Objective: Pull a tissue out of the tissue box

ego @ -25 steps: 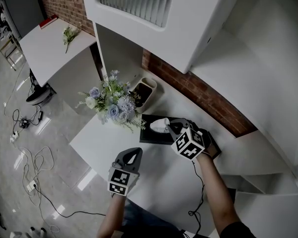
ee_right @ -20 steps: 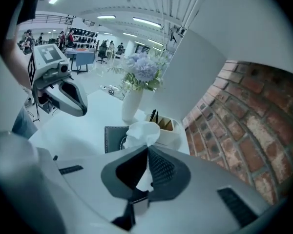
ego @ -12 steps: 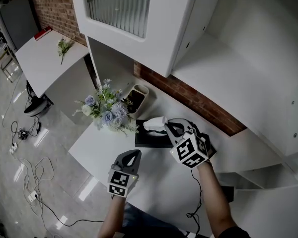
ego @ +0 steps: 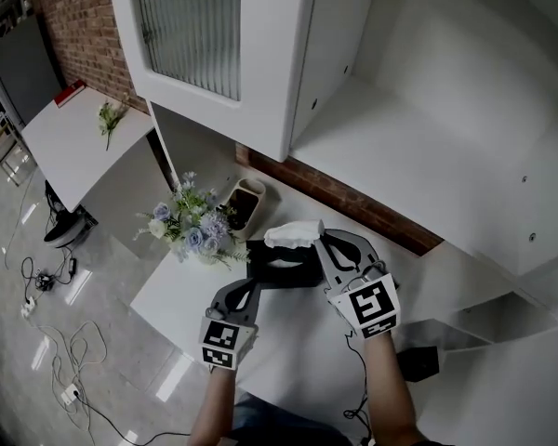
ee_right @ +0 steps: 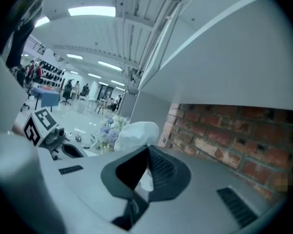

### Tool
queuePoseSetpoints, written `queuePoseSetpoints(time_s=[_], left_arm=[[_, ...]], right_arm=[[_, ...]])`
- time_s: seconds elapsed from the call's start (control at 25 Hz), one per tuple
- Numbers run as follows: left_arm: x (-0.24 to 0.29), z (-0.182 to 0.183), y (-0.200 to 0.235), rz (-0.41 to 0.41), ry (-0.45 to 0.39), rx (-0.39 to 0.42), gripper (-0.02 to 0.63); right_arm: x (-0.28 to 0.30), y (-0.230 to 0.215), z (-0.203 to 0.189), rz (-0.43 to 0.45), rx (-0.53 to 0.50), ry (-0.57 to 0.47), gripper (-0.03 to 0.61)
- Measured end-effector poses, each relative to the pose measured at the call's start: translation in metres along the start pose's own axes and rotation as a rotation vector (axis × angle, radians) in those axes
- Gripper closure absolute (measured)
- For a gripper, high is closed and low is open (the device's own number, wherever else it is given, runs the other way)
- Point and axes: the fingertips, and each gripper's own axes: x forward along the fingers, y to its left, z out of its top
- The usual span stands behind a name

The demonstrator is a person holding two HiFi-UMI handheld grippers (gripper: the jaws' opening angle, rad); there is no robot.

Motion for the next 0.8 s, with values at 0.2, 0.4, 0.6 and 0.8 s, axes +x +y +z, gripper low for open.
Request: queuePoseSetpoints(time_s=[0.2, 0.4, 0.6, 0.8], left_arm=[[0.005, 0.015, 0.000, -0.002, -0.020, 0.011, 0.604], [0.011, 0.032, 0.001, -0.002, -0.046, 0.027, 0.604], [0.018, 0.048, -0.001, -0.004, -0.075, 0.043, 0.604], [0.023, 0.059, -0.005, -0.019, -0.089, 0.061, 0.604]], right_arm=[[-0.026, -0.009, 0.005, -0.077, 0.155, -0.139, 0.580], [-0.054, -0.019, -0.001, -0.173, 0.330, -0.266, 0.580], [-0.072, -0.018, -0.033, -0.261, 0.410, -0.272, 0.580], [-0.078, -0.015, -0.056, -0.294, 0.459, -0.244, 0.580]])
